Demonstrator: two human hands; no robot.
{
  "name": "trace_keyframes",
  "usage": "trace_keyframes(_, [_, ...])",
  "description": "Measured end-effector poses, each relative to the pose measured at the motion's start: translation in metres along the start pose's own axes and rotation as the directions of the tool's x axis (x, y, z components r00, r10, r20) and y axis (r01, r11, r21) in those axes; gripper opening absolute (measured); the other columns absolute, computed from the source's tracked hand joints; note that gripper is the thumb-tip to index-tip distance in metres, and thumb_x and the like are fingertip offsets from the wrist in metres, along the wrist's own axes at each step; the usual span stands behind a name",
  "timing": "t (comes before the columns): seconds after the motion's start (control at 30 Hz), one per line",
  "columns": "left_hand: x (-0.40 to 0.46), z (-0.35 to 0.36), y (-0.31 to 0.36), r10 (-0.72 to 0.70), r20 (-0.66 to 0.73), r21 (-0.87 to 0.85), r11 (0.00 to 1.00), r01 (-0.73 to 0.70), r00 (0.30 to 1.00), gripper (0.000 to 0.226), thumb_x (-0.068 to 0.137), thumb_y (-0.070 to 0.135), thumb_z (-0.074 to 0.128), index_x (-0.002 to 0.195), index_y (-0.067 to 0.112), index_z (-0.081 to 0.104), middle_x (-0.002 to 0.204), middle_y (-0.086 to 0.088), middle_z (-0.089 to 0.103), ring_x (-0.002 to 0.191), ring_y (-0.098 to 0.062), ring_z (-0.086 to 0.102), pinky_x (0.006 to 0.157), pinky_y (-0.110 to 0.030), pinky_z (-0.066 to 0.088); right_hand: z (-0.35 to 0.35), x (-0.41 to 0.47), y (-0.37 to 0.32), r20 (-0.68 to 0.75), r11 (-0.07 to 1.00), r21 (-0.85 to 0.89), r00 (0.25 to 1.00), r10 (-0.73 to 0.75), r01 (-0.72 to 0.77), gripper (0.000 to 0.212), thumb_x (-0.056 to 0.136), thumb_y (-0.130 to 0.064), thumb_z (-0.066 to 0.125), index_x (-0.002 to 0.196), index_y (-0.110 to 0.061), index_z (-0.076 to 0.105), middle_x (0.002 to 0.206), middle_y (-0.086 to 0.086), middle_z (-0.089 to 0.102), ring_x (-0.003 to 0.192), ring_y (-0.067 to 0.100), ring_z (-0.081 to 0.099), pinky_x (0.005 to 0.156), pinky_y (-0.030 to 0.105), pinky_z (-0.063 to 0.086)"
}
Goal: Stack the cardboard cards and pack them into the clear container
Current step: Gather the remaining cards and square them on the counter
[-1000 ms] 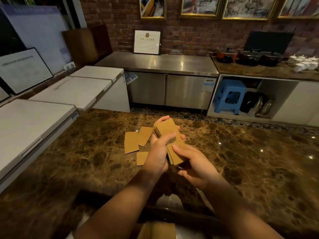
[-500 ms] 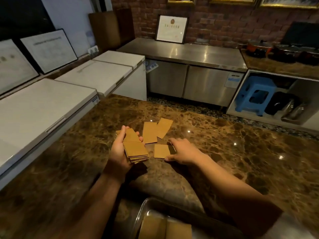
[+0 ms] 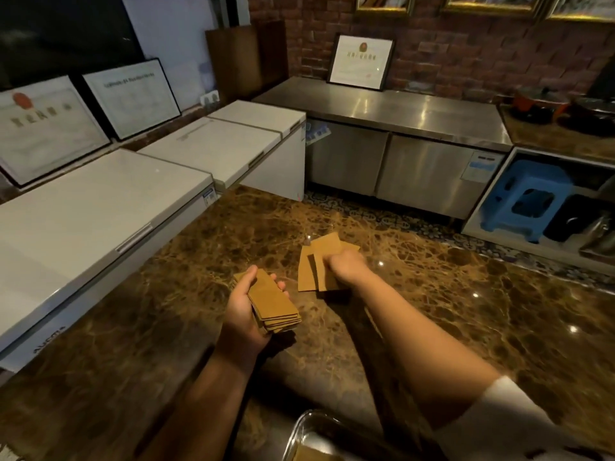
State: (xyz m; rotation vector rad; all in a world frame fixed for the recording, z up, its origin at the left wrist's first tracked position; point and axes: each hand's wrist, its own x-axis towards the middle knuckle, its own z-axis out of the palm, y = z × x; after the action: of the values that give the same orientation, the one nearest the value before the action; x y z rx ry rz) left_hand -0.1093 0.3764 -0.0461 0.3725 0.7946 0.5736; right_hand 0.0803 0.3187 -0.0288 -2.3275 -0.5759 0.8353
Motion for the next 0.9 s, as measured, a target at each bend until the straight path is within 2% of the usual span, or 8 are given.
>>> trace_keyframes(0.07, [0.003, -0.002, 0.005, 0.024, -0.011, -0.018, 1.0, -0.025, 1.0, 0.036, 0.096, 0.041, 0.063, 0.098, 0.005, 0.066, 0.074, -0.007, 0.072, 0.065, -0.019, 0.071, 0.065, -0.034, 0.057, 0.019, 0.006, -0.015, -0.053, 0.973, -0.214, 0.996, 0.073, -0.083, 0.068, 0.091, -0.05, 0.057, 0.146, -0.014, 0.04, 0.156, 0.024, 0.028, 0.141, 0.042, 0.025, 0.112, 0.051, 0.028])
trace_keyframes(0.17, [0.005, -0.005, 0.012, 0.06, -0.002, -0.025, 0.998, -0.06, 0.998, 0.036, 0.095, 0.041, 0.064, 0.102, 0.005, 0.066, 0.08, -0.008, 0.071, 0.068, -0.019, 0.07, 0.068, -0.035, 0.055, 0.034, 0.012, -0.027, -0.056, 0.928, -0.313, 0.979, 0.196, -0.204, 0.081, 0.082, -0.057, 0.066, 0.149, -0.027, 0.032, 0.161, 0.024, 0.01, 0.144, 0.046, 0.009, 0.113, 0.056, 0.019])
trace_keyframes(0.4, [0.005, -0.002, 0.017, 0.135, -0.022, -0.076, 0.988, -0.136, 0.991, 0.034, 0.098, 0.036, 0.061, 0.117, 0.008, 0.059, 0.09, -0.008, 0.065, 0.075, -0.02, 0.066, 0.072, -0.034, 0.055, 0.038, 0.018, -0.027, -0.096, 0.962, -0.266, 0.994, 0.042, -0.066, 0.056, 0.08, -0.034, 0.079, 0.129, -0.028, 0.053, 0.14, 0.015, 0.03, 0.122, 0.039, 0.041, 0.095, 0.044, 0.045])
trace_keyframes(0.5, [0.006, 0.001, 0.017, 0.121, -0.049, -0.083, 0.989, -0.125, 0.991, 0.033, 0.096, 0.037, 0.062, 0.112, 0.007, 0.063, 0.09, -0.009, 0.065, 0.075, -0.021, 0.066, 0.067, -0.034, 0.057, 0.036, 0.02, -0.032, -0.106, 0.939, -0.282, 0.979, 0.176, -0.199, 0.083, 0.075, -0.041, 0.083, 0.142, -0.023, 0.038, 0.145, 0.018, 0.03, 0.129, 0.038, 0.035, 0.101, 0.047, 0.04])
trace_keyframes(0.6, [0.008, -0.001, 0.018, 0.149, -0.06, -0.098, 0.983, -0.154, 0.987, 0.046, 0.097, 0.033, 0.062, 0.135, 0.008, 0.056, 0.097, -0.011, 0.064, 0.08, -0.024, 0.066, 0.072, -0.038, 0.056, 0.033, 0.026, -0.039, -0.092, 0.917, -0.285, 0.96, 0.263, -0.279, 0.116, 0.067, -0.042, 0.089, 0.153, -0.024, 0.013, 0.148, 0.019, 0.032, 0.135, 0.037, 0.033, 0.105, 0.048, 0.037])
trace_keyframes(0.7, [0.009, -0.004, 0.018, 0.186, -0.073, -0.11, 0.975, -0.193, 0.98, 0.047, 0.098, 0.028, 0.061, 0.142, 0.015, 0.051, 0.099, -0.01, 0.064, 0.079, -0.025, 0.067, 0.072, -0.04, 0.055, 0.033, 0.034, -0.039, -0.079, 0.928, -0.21, 0.951, 0.299, -0.309, 0.126, 0.067, -0.035, 0.091, 0.155, -0.024, 0.002, 0.147, 0.018, 0.038, 0.135, 0.038, 0.039, 0.104, 0.048, 0.042])
trace_keyframes(0.83, [0.01, -0.002, 0.017, 0.185, -0.105, -0.138, 0.97, -0.199, 0.977, 0.035, 0.099, 0.028, 0.06, 0.133, 0.021, 0.053, 0.096, -0.008, 0.063, 0.078, -0.024, 0.065, 0.071, -0.039, 0.053, 0.026, 0.034, -0.036, 0.028, 0.969, -0.137, 0.977, 0.211, -0.205, 0.083, 0.07, -0.021, 0.09, 0.139, -0.003, 0.047, 0.135, 0.017, 0.06, 0.123, 0.036, 0.058, 0.097, 0.047, 0.054])
trace_keyframes(0.9, [0.011, -0.003, 0.02, 0.19, -0.085, -0.146, 0.969, -0.201, 0.978, 0.03, 0.099, 0.027, 0.06, 0.128, 0.022, 0.052, 0.09, -0.008, 0.064, 0.071, -0.022, 0.067, 0.067, -0.037, 0.056, 0.023, 0.029, -0.033, 0.071, 0.978, -0.137, 0.984, 0.165, -0.155, 0.069, 0.073, -0.024, 0.089, 0.13, -0.001, 0.058, 0.132, 0.015, 0.064, 0.121, 0.032, 0.061, 0.098, 0.043, 0.054])
